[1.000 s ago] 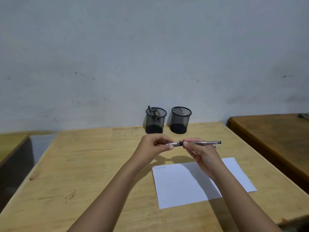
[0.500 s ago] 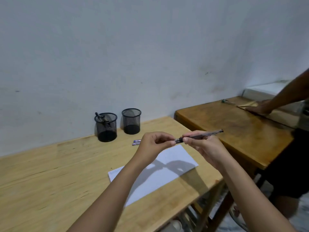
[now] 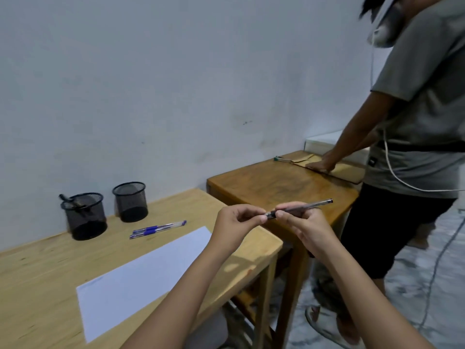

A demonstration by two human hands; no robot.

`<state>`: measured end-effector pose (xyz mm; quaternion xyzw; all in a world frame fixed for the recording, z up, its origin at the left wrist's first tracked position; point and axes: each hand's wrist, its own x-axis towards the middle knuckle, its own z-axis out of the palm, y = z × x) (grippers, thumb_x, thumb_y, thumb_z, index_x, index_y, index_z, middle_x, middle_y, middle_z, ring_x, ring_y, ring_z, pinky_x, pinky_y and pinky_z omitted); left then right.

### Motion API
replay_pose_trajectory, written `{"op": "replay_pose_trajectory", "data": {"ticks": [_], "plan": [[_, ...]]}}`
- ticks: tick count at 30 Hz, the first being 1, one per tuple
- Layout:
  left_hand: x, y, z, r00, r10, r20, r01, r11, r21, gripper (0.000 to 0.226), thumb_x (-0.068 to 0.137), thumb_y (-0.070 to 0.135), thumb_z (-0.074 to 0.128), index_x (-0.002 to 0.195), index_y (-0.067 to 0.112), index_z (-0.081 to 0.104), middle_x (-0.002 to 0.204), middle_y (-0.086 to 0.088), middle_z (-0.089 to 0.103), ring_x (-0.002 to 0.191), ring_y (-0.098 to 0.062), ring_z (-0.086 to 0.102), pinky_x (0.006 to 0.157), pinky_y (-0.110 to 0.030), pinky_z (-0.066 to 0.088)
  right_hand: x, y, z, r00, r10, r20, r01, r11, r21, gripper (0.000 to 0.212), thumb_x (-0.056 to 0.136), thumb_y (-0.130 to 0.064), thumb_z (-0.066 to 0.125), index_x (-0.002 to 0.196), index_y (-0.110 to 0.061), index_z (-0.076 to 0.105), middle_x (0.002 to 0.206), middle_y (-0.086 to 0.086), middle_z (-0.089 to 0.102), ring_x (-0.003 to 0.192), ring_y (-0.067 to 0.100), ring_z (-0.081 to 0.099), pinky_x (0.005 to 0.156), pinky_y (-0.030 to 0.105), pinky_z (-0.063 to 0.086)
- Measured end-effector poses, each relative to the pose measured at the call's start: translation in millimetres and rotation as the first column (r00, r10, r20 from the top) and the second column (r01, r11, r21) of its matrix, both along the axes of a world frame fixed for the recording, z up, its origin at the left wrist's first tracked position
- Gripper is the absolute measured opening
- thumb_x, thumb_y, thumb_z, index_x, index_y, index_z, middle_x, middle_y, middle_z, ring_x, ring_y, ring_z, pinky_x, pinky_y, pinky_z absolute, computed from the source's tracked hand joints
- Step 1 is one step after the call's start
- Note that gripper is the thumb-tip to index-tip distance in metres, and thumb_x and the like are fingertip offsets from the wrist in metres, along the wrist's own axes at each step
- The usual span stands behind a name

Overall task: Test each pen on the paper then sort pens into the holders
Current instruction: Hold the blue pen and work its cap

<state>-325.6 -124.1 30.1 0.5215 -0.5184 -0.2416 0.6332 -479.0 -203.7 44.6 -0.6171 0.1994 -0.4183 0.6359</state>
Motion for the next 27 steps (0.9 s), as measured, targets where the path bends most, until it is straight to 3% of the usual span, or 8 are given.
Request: {"op": "replay_pose_trajectory", "data": {"ticks": [6,9,13,15,17,20,22,27], "plan": [[-28,-44,-10,0.983,-0.048,0.178,0.043,0.999,0.032,0.011,0.082,0.020,0.070,0.091,0.017,0.075,0.089,0.002,0.074,0.084,-0.007,0.069,0.072,-0.016,0.052,-34,-23,-42,0.950,-0.257,0.180,0.215,0.951,0.223,0.023,0.064,-0.009,0.071,0.086,-0.005,0.067,0.076,0.002,0.073,0.078,0.012,0.070,0.066,0.016,0.053],[-22,-60,-28,0.924,-0.089,0.371,0.016,0.981,0.196,0.026,0.090,0.034,0.059,0.110,0.020,0.069,0.104,0.009,0.070,0.100,-0.001,0.063,0.083,-0.018,0.048,-60,-32,-79,0.923,-0.354,0.150,0.303,0.910,0.283,0.010,0.081,0.003,0.060,0.083,-0.007,0.060,0.080,0.006,0.067,0.079,0.012,0.067,0.067,0.015,0.053],[-10,-76,-67,0.817,-0.186,0.546,-0.106,0.882,0.459,0.051,0.098,0.043,0.037,0.143,0.018,0.038,0.149,-0.002,0.039,0.138,-0.018,0.034,0.110,-0.032,0.028,-104,-36,-159,0.878,-0.463,-0.121,0.478,0.843,0.246,0.017,0.086,0.002,0.055,0.079,-0.011,0.048,0.082,0.010,0.055,0.082,0.014,0.062,0.067,0.015,0.053],[-12,-82,-84,0.763,-0.238,0.601,-0.168,0.825,0.540,0.057,0.100,0.043,0.028,0.149,0.015,0.022,0.158,-0.004,0.018,0.146,-0.019,0.017,0.116,-0.034,0.016,-120,-29,-209,0.837,-0.471,-0.279,0.532,0.819,0.216,0.018,0.087,0.004,0.054,0.080,-0.009,0.044,0.081,0.011,0.049,0.076,0.013,0.060,0.068,0.019,0.052],[-15,-93,-99,0.611,-0.292,0.736,-0.292,0.781,0.552,0.059,0.100,0.044,0.021,0.150,0.014,0.012,0.160,-0.005,0.004,0.148,-0.019,0.004,0.118,-0.037,0.009,-130,-22,-261,0.788,-0.415,-0.455,0.540,0.821,0.186,0.024,0.086,0.006,0.054,0.078,-0.012,0.042,0.078,0.010,0.046,0.076,0.020,0.054,0.067,0.020,0.048],[-19,-103,-112,0.512,-0.276,0.814,-0.410,0.754,0.513,0.058,0.100,0.043,0.015,0.151,0.015,0.007,0.161,-0.004,0.000,0.148,-0.019,0.000,0.119,-0.041,0.006,-139,-6,-324,0.630,-0.317,-0.709,0.529,0.844,0.093,0.023,0.081,0.007,0.060,0.076,-0.009,0.045,0.069,0.004,0.047,0.074,0.027,0.049,0.061,0.020,0.041],[-20,-107,-115,0.504,-0.262,0.823,-0.431,0.749,0.503,0.057,0.100,0.042,0.014,0.151,0.017,0.007,0.161,-0.003,0.000,0.148,-0.019,0.000,0.118,-0.040,0.005,-145,3,-359,0.512,-0.212,-0.832,0.512,0.853,0.097,0.019,0.077,0.001,0.067,0.083,-0.002,0.049,0.068,0.004,0.053,0.072,0.027,0.053,0.064,0.032,0.043],[-21,-113,-120,0.478,-0.210,0.853,-0.462,0.766,0.448,0.057,0.100,0.045,0.015,0.151,0.020,0.009,0.160,-0.001,0.003,0.148,-0.017,0.002,0.118,-0.039,0.006,-164,19,-410,0.293,0.056,-0.954,0.442,0.878,0.187,0.014,0.072,-0.016,0.071,0.083,-0.009,0.067,0.081,0.015,0.071,0.083,0.030,0.067,0.067,0.026,0.040]]}}
